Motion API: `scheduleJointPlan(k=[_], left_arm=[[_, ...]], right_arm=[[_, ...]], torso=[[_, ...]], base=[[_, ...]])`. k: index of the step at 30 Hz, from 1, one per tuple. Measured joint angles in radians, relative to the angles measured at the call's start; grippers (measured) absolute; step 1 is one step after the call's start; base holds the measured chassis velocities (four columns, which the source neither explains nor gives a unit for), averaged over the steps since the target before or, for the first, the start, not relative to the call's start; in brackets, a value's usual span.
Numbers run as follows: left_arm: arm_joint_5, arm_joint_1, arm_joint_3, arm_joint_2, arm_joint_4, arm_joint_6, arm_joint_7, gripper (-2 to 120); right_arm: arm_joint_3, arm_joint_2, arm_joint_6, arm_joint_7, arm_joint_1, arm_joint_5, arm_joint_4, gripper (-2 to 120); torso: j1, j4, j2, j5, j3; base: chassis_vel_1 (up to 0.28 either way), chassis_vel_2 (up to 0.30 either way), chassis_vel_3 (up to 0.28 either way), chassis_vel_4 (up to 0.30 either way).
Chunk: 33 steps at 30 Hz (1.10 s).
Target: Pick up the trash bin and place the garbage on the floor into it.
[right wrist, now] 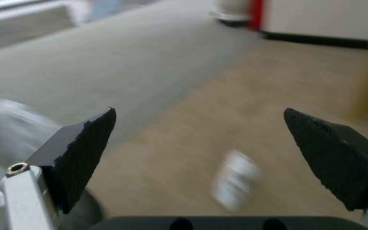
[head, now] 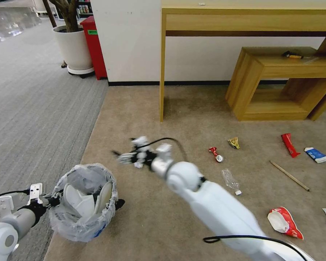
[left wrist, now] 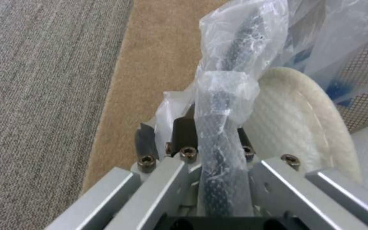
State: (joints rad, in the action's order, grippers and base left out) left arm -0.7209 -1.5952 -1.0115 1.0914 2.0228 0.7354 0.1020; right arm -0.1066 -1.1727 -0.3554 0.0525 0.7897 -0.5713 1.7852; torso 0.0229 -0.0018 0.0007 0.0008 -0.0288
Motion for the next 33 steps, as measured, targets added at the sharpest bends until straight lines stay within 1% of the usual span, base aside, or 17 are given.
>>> scheduleJointPlan(k=[1,2,4,5,7,8,11,16,20,28,31,33], left_arm=[[0.0,0.0,0.0,0.0,0.0,0.0,0.0,0],[0.01,-0.002,-0.001,0.005,0.002,0.0,0.007,0],[0.025,-0.003,0.003,0.011,0.006,0.0,0.014,0],[0.025,-0.003,0.003,0.011,0.006,0.0,0.014,0],[0.037,-0.002,0.011,0.014,0.008,0.0,0.016,0],[0.037,-0.002,0.011,0.014,0.008,0.0,0.016,0],[0.05,0.001,0.022,0.018,0.019,0.0,0.014,0],[0.055,-0.005,0.018,0.021,0.024,0.0,0.012,0],[0.055,-0.011,0.01,0.021,0.029,0.0,0.01,0],[0.051,-0.015,0.006,0.015,0.041,0.0,0.008,0],[0.05,-0.018,0.006,0.015,0.043,0.0,0.008,0],[0.049,-0.019,0.006,0.015,0.045,0.0,0.008,0]], right_arm=[[0.0,0.0,0.0,0.0,0.0,0.0,0.0,100],[0.077,0.049,0.002,0.009,0.075,0.012,0.024,100],[0.158,0.106,0.018,0.021,0.16,0.027,0.04,100],[0.158,0.106,0.018,0.021,0.16,0.027,0.04,100],[0.214,0.134,0.039,0.039,0.209,0.044,0.043,100],[0.214,0.134,0.039,0.039,0.209,0.044,0.043,100],[0.266,0.124,0.06,0.047,0.253,0.057,0.042,100],[0.286,0.107,0.069,0.049,0.278,0.068,0.044,100],[0.291,0.095,0.073,0.048,0.292,0.079,0.046,100],[0.287,0.078,0.076,0.047,0.302,0.096,0.045,100],[0.282,0.074,0.076,0.046,0.302,0.1,0.045,100],[0.28,0.07,0.076,0.045,0.301,0.101,0.045,100]], torso=[[0.0,0.0,0.0,0.0,0.0],[0.0,-0.0006,0.0,-0.0001,0.0],[0.0,-0.0009,0.0,0.0,0.0],[0.0,-0.0009,0.0,0.0,0.0],[0.0,-0.0005,0.0,-0.0003,0.0],[0.0,-0.0005,0.0,-0.0003,0.0],[0.0,-0.0002,0.0,-0.0002,0.0],[0.0,-0.0001,0.0,-0.0003,0.0],[0.0,-0.0001,0.0,-0.0004,0.0],[0.0,-0.0003,0.0,-0.0008,0.0],[0.0,-0.0001,0.0,-0.0003,0.0],[0.0,-0.0002,0.0,-0.001,0.0]], base=[[0.0,0.0,0.0,0.0],[0.0,0.0,0.0,0.0],[0.0,0.0,0.0,0.0],[0.0,0.0,0.0,0.0],[0.0,0.0,0.0,0.0],[0.0,0.0,0.0,0.0],[0.0,0.0,0.0,0.0],[0.0,0.0,0.0,0.0],[-0.101,0.102,0.083,-0.106],[-0.191,0.205,0.197,-0.195],[-0.236,0.243,0.24,-0.237],[-0.24,0.253,0.227,-0.255]])
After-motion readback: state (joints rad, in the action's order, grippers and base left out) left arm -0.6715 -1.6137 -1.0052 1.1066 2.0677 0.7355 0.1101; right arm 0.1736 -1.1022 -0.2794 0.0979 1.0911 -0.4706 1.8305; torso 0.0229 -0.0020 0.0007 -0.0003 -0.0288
